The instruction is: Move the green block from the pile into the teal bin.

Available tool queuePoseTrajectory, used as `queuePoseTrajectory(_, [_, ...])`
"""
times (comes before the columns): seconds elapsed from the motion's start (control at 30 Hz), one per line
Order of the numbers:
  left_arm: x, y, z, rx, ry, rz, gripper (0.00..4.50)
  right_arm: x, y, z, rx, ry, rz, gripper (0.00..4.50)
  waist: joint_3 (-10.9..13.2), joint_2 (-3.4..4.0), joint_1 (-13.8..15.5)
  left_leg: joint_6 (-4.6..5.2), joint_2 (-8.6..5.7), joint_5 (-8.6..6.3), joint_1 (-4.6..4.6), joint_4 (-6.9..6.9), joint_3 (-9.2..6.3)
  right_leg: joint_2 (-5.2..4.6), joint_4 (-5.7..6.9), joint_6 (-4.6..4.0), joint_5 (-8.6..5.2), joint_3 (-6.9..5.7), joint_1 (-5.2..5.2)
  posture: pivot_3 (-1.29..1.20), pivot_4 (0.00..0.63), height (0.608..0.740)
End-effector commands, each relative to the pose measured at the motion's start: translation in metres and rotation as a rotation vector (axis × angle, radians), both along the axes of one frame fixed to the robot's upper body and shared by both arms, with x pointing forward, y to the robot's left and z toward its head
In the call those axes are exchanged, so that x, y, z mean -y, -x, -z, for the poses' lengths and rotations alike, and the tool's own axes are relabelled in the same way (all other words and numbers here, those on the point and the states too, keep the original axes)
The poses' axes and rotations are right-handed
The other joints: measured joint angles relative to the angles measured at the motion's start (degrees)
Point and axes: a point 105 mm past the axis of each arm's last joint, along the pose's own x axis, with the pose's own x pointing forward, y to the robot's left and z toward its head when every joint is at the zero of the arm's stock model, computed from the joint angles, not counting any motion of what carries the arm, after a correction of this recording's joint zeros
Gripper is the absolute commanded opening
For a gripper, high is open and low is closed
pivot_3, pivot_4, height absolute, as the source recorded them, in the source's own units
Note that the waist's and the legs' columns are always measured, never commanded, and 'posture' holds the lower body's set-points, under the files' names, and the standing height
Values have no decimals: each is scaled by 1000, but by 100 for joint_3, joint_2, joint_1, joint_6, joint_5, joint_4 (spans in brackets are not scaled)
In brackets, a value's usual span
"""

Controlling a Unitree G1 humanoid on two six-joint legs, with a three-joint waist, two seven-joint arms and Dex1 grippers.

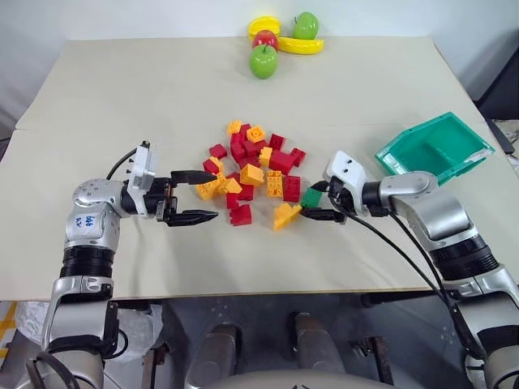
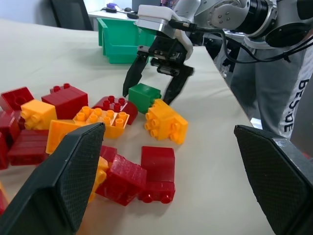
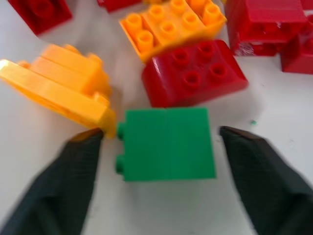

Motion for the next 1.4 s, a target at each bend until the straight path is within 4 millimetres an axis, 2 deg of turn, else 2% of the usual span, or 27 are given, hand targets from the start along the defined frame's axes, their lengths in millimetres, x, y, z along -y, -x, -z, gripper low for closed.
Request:
queuePoseTrajectory(0.03, [2, 8, -12, 45, 1, 66, 4500, -5, 1, -15, 57, -27, -21, 2554, 1, 1, -1, 0, 0, 0, 0, 0, 0, 0, 0, 0, 0, 0, 0, 0, 150, 740])
queuePoseTrajectory(0.07, [2, 8, -12, 46, 1, 71, 4500, -5, 1, -19, 71, -34, -14, 2170, 1, 1, -1, 0, 1, 0, 0, 0, 0, 1, 0, 0, 0, 0, 0, 0, 150, 740])
queuePoseTrajectory(0.1, [3, 8, -13, 47, 6, 75, 4500, -3, 1, -23, 90, -37, 1, 2084, 1, 2, -3, 0, 1, 0, 0, 0, 0, 1, 0, 0, 0, 0, -1, 0, 150, 740])
queuePoseTrajectory(0.2, [8, 7, -14, 51, 15, 91, 4500, 4, 4, -35, 140, -43, 37, 2088, 1, 3, 1, -1, 1, -1, 0, -1, 0, 1, 0, 0, 0, 0, -1, 0, 150, 740])
queuePoseTrajectory(0.37, [24, 5, -12, 57, 15, 131, 4500, 27, 12, -63, 269, -31, 137, 2088, 2, 3, 38, 0, -3, -1, -1, 0, -1, -3, -2, 0, 0, 0, 0, 0, 150, 740])
queuePoseTrajectory(0.53, [59, -3, -13, 75, 43, 158, 4500, 75, 14, -91, 383, 89, 295, 2088, 2, 3, 62, 5, -12, -3, -3, 1, 2, -6, -9, 4, 2, 2, 3, 0, 150, 740])
queuePoseTrajectory(0.63, [85, -12, -19, 96, 108, 146, 4500, 111, 8, -104, 427, 180, 410, 2088, 2, 3, 62, 6, -16, -3, -4, 0, 6, -3, -21, 6, 3, 3, 3, 0, 150, 740])
queuePoseTrajectory(0.73, [103, -19, -21, 116, 132, 140, 4500, 143, -2, -108, 446, 257, 509, 2088, 2, 3, 30, 6, -22, -3, -3, 1, 16, -2, -26, 6, 3, 7, 3, 0, 150, 740])
queuePoseTrajectory(0.87, [115, -26, -25, 140, 150, 133, 4500, 169, -18, -107, 455, 328, 596, 2088, 4, 8, -29, 6, -19, -3, 7, -8, 37, 3, -26, 5, 4, 16, -1, 0, 150, 740])
queuePoseTrajectory(0.9, [117, -28, -26, 144, 157, 129, 4500, 175, -23, -107, 464, 340, 620, 2438, 6, 11, -28, 6, -19, -3, 10, -9, 47, 3, -25, 5, 4, 22, -2, 0, 150, 740])
queuePoseTrajectory(1.1, [116, -35, -30, 155, 173, 95, 4500, 181, -43, -112, 509, 321, 643, 4476, 9, 16, -4, 6, -18, -3, 11, -7, 52, 1, -27, 6, 5, 25, -3, 0, 150, 740])
queuePoseTrajectory(1.3, [94, -42, -37, 110, 198, 16, 4500, 165, -32, -116, 501, 291, 556, 4476, 15, 25, 6, 9, -13, -5, 2, -9, 48, 0, -22, 12, 8, 24, -6, 0, 150, 740])
queuePoseTrajectory(1.4, [77, -49, -39, 93, 198, -78, 4500, 144, -16, -112, 443, 197, 463, 4476, 15, 26, 13, 12, -10, -6, 0, -9, 46, -1, -23, 14, 9, 23, -6, 0, 150, 740])
